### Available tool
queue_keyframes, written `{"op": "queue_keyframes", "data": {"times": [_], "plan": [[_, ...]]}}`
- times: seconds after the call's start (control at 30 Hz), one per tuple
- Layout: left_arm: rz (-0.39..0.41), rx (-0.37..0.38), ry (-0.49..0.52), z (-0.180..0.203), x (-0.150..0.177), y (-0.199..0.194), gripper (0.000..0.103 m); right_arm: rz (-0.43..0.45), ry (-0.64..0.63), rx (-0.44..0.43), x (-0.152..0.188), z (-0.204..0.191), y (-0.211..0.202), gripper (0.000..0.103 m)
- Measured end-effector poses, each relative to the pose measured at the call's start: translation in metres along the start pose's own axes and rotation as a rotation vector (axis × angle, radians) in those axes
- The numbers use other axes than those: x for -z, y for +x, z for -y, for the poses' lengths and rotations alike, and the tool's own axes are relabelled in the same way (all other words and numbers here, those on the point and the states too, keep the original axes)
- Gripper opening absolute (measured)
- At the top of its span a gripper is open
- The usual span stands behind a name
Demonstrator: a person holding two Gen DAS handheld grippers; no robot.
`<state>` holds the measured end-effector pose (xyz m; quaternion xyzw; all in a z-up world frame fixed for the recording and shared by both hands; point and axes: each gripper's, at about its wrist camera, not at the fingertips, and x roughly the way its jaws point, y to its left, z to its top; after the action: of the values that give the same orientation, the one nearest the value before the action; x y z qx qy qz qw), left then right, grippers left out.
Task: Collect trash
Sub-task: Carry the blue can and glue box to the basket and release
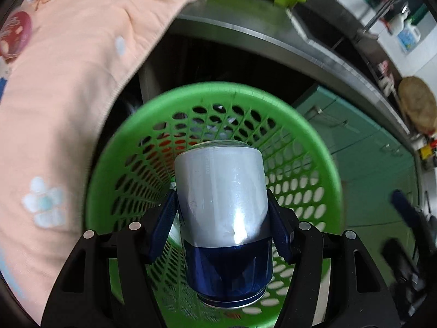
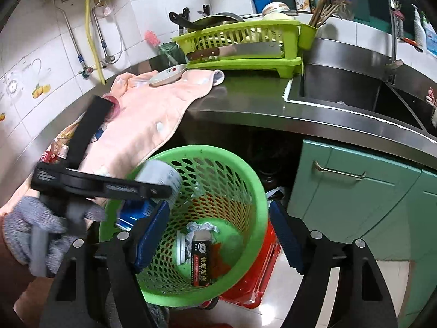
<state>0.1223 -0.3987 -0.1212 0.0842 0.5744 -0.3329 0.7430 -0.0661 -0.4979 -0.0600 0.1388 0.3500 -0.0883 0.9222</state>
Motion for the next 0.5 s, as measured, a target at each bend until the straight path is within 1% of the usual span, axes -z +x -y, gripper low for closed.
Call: {"op": "queue_keyframes", "data": {"times": [0.13,0.3,0.43,0.5], "plan": [[-0.056,-0.041,0.023,0.006,-0.003,0.031,0.063,0.005,0.008,0.001,0.005,0.006,-0.001,0.073],[-0.095,-0.092,0.038,0.011,-0.008,0.059,0.063,0.003,0.028,-0.009,0.008,0.011,0.0,0.073],[-0.134,-0.1,0.052,0.014,-0.013,0.077,0.063,0.004,0.032,-0.01,0.01,0.011,0.0,0.073],[-0.138,-0.102,0.051,0.01,-0.015,0.081,0.063,0.006,0.035,-0.013,0.011,0.012,0.0,0.073]]}}
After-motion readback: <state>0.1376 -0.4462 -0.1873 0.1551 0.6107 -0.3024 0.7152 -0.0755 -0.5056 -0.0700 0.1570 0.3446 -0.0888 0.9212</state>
